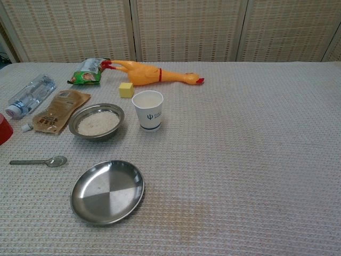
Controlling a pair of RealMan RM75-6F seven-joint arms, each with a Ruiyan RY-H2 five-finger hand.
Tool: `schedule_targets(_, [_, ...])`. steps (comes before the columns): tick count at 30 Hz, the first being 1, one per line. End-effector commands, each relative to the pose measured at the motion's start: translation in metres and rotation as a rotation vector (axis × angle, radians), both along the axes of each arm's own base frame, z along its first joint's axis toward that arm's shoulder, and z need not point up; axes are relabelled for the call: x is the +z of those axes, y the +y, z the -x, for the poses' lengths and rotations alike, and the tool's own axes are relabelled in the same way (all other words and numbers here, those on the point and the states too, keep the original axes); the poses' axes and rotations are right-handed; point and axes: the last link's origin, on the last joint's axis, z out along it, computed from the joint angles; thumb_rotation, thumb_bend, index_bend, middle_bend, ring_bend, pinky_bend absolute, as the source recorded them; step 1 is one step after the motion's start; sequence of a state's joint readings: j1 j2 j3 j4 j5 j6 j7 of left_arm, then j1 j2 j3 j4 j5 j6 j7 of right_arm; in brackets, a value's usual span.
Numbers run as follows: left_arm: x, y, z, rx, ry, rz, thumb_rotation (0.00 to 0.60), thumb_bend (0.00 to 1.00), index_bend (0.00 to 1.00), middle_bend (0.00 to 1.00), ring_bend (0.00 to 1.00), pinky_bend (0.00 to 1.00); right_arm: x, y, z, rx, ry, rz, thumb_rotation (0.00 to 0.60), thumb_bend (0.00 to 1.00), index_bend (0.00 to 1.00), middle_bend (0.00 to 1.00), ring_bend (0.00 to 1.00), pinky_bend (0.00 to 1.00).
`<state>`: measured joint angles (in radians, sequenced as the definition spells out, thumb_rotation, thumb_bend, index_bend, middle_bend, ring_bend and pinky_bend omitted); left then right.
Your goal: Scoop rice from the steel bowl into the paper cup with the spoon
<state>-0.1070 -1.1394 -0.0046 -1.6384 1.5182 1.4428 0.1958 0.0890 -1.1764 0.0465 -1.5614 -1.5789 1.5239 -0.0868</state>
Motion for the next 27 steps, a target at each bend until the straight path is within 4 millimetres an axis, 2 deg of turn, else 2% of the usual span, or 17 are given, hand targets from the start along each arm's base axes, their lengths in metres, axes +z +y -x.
schedule_targets(1, [-0.004, -0.001, 0.0, 0.011, 0.008, 0.016, 0.6, 0.45, 0.0, 0.02, 0.0, 0.06, 0.001, 0.001, -0.001, 0.002, -0.002, -0.002, 0.6, 0.17, 0.0, 0.0, 0.0, 0.0])
schedule_targets(5, [-0.014, 0.004, -0.002, 0.016, 0.012, 0.057, 0.6, 0.45, 0.0, 0.03, 0.0, 0.08, 0.002, 0.002, -0.003, 0.005, -0.009, -0.006, 0.6, 0.17, 0.0, 0.0, 0.0, 0.0])
schedule_targets(8, [-0.023, 0.011, -0.003, -0.003, 0.012, 0.069, 0.6, 0.45, 0.03, 0.11, 0.05, 0.18, 0.005, 0.003, -0.004, 0.013, -0.017, 0.001, 0.6, 0.17, 0.0, 0.0, 0.0, 0.0])
schedule_targets(10, [-0.029, 0.017, -0.004, -0.028, 0.018, 0.06, 0.6, 0.45, 0.07, 0.24, 0.17, 0.32, 0.006, 0.004, -0.004, 0.013, -0.014, 0.003, 0.6, 0.17, 0.0, 0.0, 0.0, 0.0])
schedule_targets(12, [-0.037, 0.024, -0.005, -0.055, 0.025, 0.059, 0.6, 0.45, 0.14, 0.39, 0.34, 0.49, 0.006, 0.004, -0.004, 0.012, -0.016, 0.002, 0.6, 0.17, 0.0, 0.0, 0.0, 0.0])
schedule_targets(15, [-0.05, 0.033, -0.004, -0.077, 0.037, 0.071, 0.6, 0.45, 0.34, 0.69, 0.63, 0.76, 0.006, 0.004, -0.004, 0.011, -0.017, -0.001, 0.6, 0.17, 0.0, 0.0, 0.0, 0.0])
schedule_targets(18, [-0.061, 0.041, -0.004, -0.091, 0.063, 0.094, 0.6, 0.46, 0.44, 0.93, 0.83, 0.91, 0.005, 0.004, -0.004, 0.01, -0.018, -0.004, 0.6, 0.17, 0.0, 0.0, 0.0, 0.0])
schedule_targets(20, [-0.067, 0.046, -0.004, -0.096, 0.084, 0.102, 0.6, 0.46, 0.47, 0.99, 0.92, 0.97, 0.005, 0.004, -0.004, 0.008, -0.017, -0.007, 0.6, 0.17, 0.0, 0.0, 0.0, 0.0])
schedule_targets(22, [-0.073, 0.05, -0.003, -0.1, 0.102, 0.108, 0.6, 0.46, 0.47, 1.0, 0.97, 1.0, 0.004, 0.004, -0.004, 0.006, -0.018, -0.009, 0.6, 0.17, 0.0, 0.0, 0.0, 0.0])
schedule_targets(27, [-0.086, 0.054, -0.003, -0.092, 0.087, 0.132, 0.6, 0.45, 0.45, 1.0, 1.0, 1.0, 0.003, 0.003, -0.003, 0.001, -0.017, -0.015, 0.6, 0.17, 0.0, 0.0, 0.0, 0.0])
